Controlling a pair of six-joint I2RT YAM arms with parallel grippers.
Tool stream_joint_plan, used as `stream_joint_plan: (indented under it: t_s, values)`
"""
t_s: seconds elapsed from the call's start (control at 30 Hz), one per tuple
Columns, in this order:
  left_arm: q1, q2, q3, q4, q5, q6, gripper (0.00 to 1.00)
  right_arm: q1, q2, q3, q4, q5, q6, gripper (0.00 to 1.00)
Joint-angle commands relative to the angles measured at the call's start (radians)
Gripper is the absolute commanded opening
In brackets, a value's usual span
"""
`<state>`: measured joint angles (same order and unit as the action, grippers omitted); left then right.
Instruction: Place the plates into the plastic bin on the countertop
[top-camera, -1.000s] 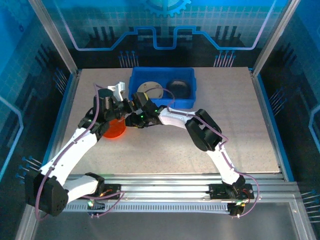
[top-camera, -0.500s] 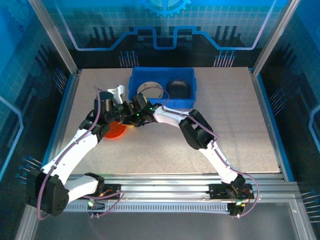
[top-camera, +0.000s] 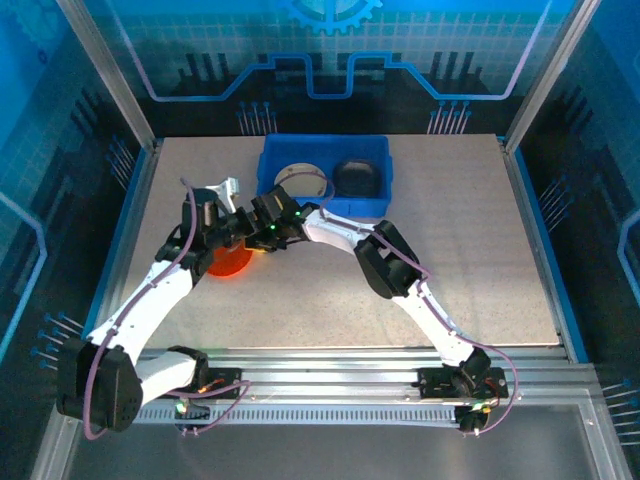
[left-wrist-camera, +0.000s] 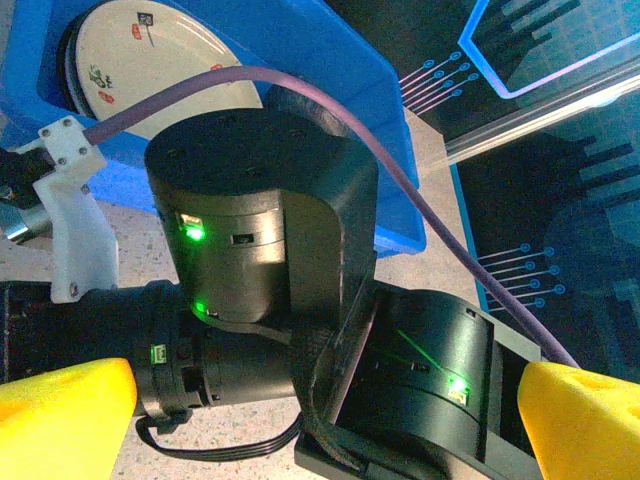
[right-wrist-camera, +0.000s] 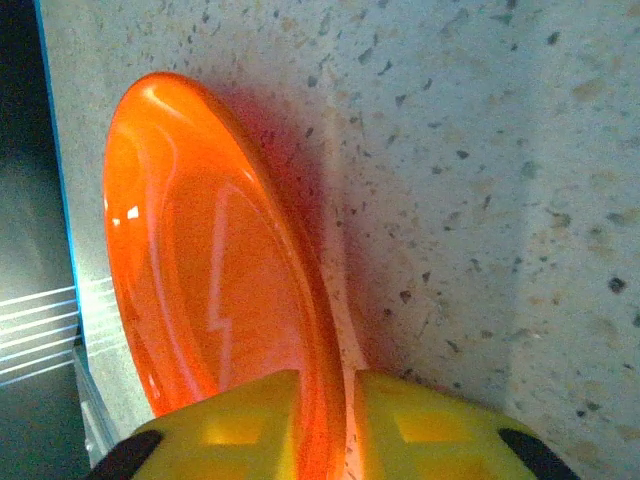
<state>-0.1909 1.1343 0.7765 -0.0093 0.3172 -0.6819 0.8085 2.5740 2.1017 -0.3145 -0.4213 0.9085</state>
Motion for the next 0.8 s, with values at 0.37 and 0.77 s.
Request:
stream_joint_plan:
  t_s: [0.37, 0.77]
  values:
    - [0.024, -0.014, 0.026, -0.018, 0.025, 0.040, 0.99, 0.010, -0.141, -0.317, 0.186, 0.011, 0.040, 0.00]
    - [0.021, -0.005, 0.056, -0.128, -0.038, 0.121, 0.98, -0.088, -0.671, -0.875, 0.191, 0.045, -0.037, 0.00]
